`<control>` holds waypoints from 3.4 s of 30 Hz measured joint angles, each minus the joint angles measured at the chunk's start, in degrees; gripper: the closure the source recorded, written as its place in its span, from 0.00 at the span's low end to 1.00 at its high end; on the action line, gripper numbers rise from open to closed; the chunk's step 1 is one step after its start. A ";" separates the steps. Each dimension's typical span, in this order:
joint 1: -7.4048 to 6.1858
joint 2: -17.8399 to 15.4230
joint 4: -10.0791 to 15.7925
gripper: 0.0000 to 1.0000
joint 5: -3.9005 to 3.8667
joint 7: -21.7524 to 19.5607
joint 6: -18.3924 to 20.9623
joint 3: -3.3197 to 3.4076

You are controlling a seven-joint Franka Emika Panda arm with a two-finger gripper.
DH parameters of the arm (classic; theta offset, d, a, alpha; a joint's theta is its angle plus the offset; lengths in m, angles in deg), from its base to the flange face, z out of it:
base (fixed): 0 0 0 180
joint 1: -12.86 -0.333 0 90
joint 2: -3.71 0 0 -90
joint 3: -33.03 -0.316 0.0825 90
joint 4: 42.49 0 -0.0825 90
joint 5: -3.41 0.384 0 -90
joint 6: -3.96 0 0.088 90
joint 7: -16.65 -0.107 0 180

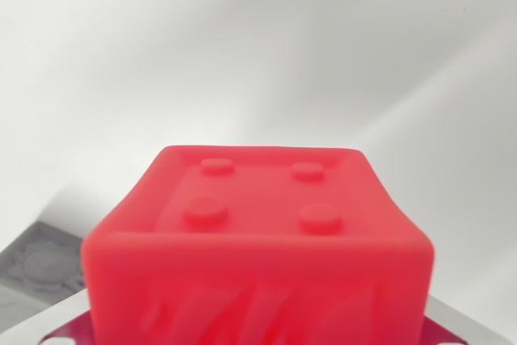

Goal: Destack cube

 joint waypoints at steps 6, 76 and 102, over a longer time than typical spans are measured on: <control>0.10 2.51 -0.03 1.00 0.79 0.54 -2.39 -0.25; 2.97 14.98 -2.65 0.00 2.65 1.98 -12.35 -3.57; 2.86 13.71 -2.34 0.00 2.64 1.95 -11.57 -3.41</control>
